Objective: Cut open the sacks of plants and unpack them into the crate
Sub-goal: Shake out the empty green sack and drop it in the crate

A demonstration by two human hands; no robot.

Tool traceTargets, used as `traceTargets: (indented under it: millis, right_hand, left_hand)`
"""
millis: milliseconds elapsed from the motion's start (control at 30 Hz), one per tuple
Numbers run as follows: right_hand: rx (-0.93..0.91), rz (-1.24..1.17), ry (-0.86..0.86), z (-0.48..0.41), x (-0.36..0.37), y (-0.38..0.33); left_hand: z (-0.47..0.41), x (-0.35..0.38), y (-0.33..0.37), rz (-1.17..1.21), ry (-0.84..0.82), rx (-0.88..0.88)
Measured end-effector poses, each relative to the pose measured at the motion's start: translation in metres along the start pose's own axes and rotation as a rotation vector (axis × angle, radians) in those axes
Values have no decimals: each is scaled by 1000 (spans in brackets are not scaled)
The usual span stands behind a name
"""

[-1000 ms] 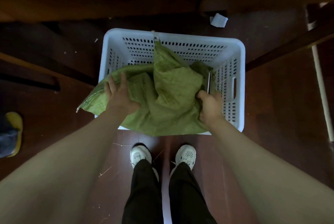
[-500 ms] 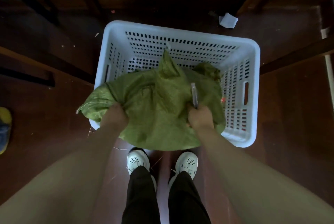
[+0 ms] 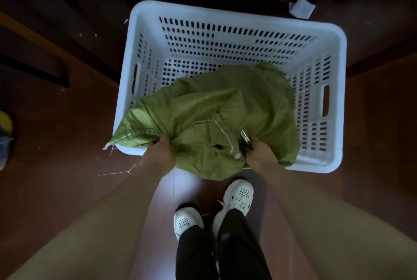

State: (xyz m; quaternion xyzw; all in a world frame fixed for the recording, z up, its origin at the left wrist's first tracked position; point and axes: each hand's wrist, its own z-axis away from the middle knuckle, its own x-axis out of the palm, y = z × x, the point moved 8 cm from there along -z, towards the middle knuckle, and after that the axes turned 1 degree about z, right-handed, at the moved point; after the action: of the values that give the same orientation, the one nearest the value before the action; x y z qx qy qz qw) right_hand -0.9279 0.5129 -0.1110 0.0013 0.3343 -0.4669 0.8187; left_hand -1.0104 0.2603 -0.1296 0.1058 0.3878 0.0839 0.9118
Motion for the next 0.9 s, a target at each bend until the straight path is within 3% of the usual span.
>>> traceTargets:
  millis: [200,367,467,533,633,700,800,900]
  right_hand:
    - [-37,184,-19,30,31,25]
    - [25,191,-140,70,81,53]
    - [60,78,-199,92,100,61]
    - [79,22,-154,101,95,61]
    - [152,-138,27,115,60,53]
    - [159,-255,155,128,27,36]
    - [129,-454,202,152,-10,-3]
    - [156,-830,249,178,-38,-42]
  left_hand:
    - [49,40,-21,35,-64,57]
    - [98,81,-60,49,-208,-67]
    - [115,92,-77,71,-269,-121]
    - [120,86,-79,79,-224,-126]
    - [123,50,-73,131,4,-191]
    - [131,15,-62,295,146,-238]
    - [148,-34,-44,473,214,-243]
    - [165,-76,-29,563,253,-227]
